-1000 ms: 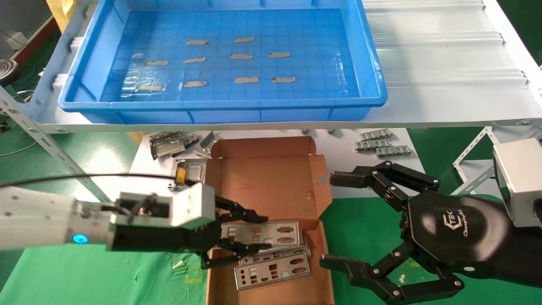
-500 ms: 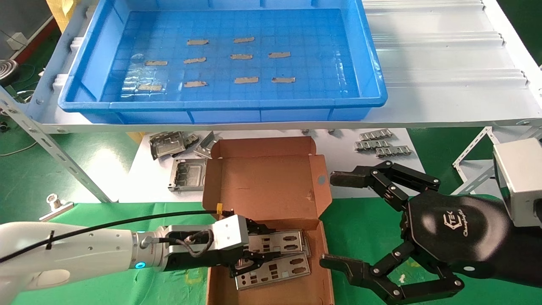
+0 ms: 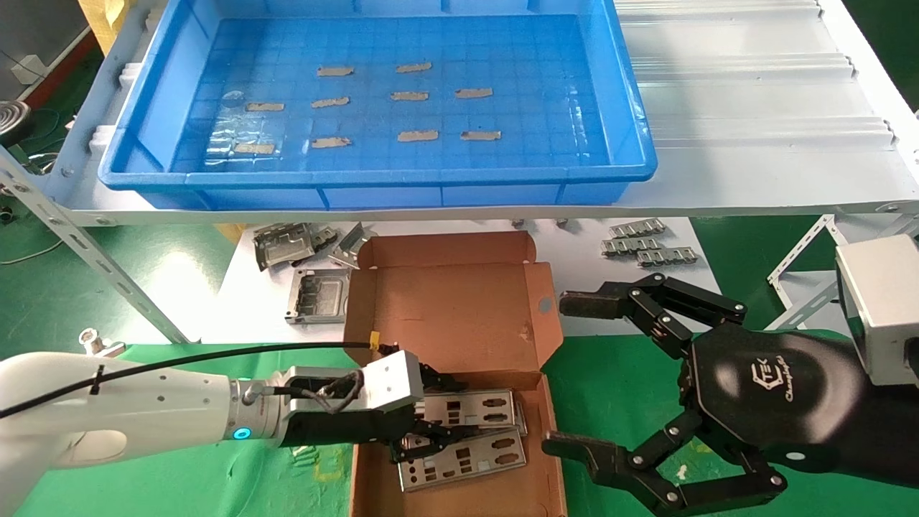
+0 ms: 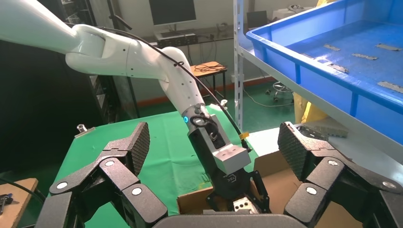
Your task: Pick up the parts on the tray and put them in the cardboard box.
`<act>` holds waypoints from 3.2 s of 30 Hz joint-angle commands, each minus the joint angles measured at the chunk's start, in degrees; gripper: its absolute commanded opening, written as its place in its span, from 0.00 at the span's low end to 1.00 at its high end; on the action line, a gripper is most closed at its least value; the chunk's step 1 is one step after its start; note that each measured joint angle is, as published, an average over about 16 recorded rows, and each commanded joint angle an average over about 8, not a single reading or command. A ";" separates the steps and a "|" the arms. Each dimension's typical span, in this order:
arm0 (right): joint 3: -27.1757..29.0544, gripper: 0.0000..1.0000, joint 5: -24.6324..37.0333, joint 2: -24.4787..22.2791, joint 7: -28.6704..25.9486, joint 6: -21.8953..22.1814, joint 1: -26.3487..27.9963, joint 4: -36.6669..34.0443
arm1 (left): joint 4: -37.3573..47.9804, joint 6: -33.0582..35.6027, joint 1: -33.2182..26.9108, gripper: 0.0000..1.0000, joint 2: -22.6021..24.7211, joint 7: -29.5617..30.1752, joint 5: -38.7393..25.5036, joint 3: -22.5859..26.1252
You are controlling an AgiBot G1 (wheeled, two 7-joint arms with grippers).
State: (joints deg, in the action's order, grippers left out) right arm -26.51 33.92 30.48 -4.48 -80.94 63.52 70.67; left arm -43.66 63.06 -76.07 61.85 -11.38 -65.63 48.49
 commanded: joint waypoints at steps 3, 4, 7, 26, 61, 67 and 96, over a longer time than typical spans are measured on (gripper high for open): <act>0.00 1.00 0.00 0.00 0.00 0.00 0.00 0.00 | 1.33 3.02 -0.91 1.00 0.06 0.76 1.22 -0.09; 0.00 1.00 0.00 0.00 0.00 0.00 0.00 0.00 | 1.55 4.09 -1.19 1.00 -0.06 1.03 1.58 -0.09; 0.00 1.00 0.00 0.00 0.00 0.00 0.00 0.00 | 1.97 7.13 -1.81 1.00 -0.62 1.78 2.72 -0.19; 0.01 1.00 0.00 -0.01 0.00 0.04 -0.01 -0.01 | 2.43 19.69 -0.43 1.00 -4.41 4.89 13.31 -3.44; 0.01 1.00 -0.01 -0.01 0.00 0.01 -0.01 -0.01 | -13.71 20.85 6.94 1.00 -15.46 13.42 18.22 -17.80; 0.01 1.00 -0.01 -0.01 0.00 0.02 -0.01 -0.01 | -16.93 21.21 8.44 1.00 -17.72 15.15 19.33 -20.71; 0.01 1.00 -0.01 -0.01 0.00 0.03 -0.02 -0.03 | -30.69 22.73 14.88 1.00 -27.37 22.40 24.11 -33.21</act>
State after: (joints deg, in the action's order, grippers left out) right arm -26.50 33.90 30.47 -4.48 -80.91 63.50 70.65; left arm -73.98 85.75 -61.36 34.74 10.86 -41.64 15.63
